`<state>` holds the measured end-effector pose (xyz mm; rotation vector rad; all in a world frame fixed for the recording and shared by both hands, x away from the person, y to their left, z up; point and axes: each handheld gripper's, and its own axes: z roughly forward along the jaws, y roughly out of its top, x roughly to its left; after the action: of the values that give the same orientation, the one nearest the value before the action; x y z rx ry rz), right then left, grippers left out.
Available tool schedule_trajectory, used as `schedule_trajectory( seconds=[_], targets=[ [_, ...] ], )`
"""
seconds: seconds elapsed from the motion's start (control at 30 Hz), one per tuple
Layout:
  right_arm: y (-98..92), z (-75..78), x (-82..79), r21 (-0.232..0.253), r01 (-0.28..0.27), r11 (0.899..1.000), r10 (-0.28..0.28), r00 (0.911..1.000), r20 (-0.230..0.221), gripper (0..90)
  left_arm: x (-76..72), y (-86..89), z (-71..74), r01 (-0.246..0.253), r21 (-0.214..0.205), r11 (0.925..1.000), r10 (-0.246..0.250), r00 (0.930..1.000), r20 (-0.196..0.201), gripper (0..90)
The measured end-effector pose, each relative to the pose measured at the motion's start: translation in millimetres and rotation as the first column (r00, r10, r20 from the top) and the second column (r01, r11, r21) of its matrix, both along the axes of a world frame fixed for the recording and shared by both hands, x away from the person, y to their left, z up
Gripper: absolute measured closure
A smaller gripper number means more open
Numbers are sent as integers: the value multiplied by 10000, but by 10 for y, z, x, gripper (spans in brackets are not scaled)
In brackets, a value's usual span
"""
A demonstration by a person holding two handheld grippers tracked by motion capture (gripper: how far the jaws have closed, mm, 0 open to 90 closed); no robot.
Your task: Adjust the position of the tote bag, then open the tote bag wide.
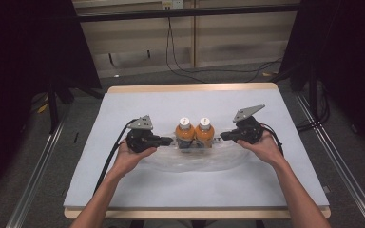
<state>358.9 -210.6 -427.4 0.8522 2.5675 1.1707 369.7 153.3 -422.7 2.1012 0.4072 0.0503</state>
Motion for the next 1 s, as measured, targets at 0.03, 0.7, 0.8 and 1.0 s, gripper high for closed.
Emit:
schedule_trajectory(
  seconds=[0.03,0.7,0.8,1.0],
  targets=[
    [20,-1,7,-17,-20,10000,20,10000,7,900,-14,-25,-7,6,7,10000,-6,10000,19,900],
    [234,-77,94,-86,-133,9999,131,9997,-214,900,-176,-561,-123,620,255,9978,-628,9975,321,900],
    [226,-73,102,-125,-105,9999,103,9998,-173,900,-162,-605,-112,602,499,9969,-628,9967,512,900],
    [275,-77,132,-219,-146,9997,142,9998,-172,900,-165,-696,-180,681,765,9947,-727,9956,592,900]
  ],
)
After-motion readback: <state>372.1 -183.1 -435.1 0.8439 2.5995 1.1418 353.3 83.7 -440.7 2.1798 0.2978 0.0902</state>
